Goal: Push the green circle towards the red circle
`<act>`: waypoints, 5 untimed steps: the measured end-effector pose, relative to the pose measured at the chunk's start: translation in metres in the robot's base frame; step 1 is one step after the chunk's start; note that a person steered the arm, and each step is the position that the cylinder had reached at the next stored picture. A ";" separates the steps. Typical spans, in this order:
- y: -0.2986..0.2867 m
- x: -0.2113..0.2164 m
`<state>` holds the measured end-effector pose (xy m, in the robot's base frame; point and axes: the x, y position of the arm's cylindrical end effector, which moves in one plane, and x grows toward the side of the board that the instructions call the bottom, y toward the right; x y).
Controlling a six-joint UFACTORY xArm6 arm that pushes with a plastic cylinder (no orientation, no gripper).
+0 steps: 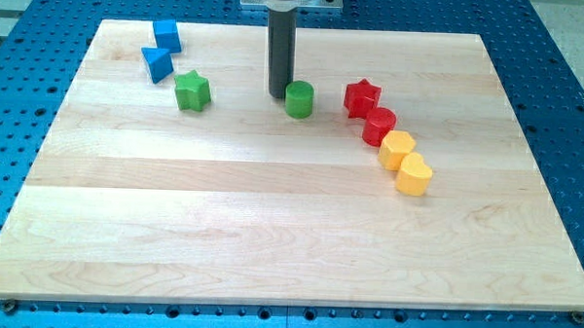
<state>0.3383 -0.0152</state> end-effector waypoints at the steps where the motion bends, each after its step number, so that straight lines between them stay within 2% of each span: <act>1: 0.000 0.000; 3: 0.034 0.007; 5: 0.027 0.007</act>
<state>0.3453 0.0122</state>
